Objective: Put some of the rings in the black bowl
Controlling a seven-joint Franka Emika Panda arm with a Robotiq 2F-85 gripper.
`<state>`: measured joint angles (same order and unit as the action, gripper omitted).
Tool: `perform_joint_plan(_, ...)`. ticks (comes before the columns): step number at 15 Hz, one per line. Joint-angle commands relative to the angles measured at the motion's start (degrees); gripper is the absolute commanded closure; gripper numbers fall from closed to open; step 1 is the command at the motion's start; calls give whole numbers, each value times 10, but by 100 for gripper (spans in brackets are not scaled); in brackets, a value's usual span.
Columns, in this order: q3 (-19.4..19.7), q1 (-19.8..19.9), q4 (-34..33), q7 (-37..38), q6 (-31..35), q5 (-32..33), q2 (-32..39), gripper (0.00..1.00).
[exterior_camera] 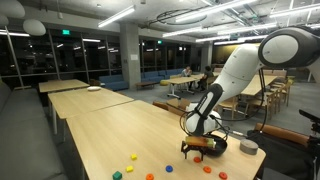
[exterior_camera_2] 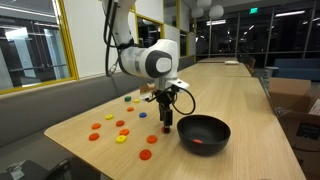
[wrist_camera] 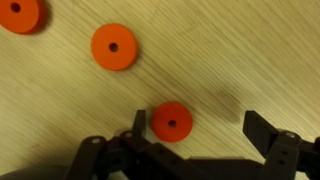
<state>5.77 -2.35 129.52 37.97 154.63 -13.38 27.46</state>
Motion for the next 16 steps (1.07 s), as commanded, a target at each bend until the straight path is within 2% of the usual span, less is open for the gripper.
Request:
perform_joint_plan(1, 2, -1, 6, 1, 7, -12, -6, 0)
perform_joint_plan(3, 3, -1, 7, 1, 6, -11, -7, 0)
perform_joint_plan(4, 6, -4, 8, 3, 6, -8, -7, 25)
perform_joint_plan(5, 7, -5, 8, 4, 5, -6, -6, 26)
perform_joint_plan(6, 8, -5, 8, 4, 5, -6, -7, 32)
perform_joint_plan(7, 8, -5, 9, 3, 6, -6, -7, 42)
perform_joint_plan(12, 9, -4, 11, 3, 5, -5, -12, 78)
perform_joint_plan(13, 9, -5, 11, 3, 4, -5, -13, 83)
perform_joint_plan(16, 16, -13, 17, 12, 7, 3, -22, 83)
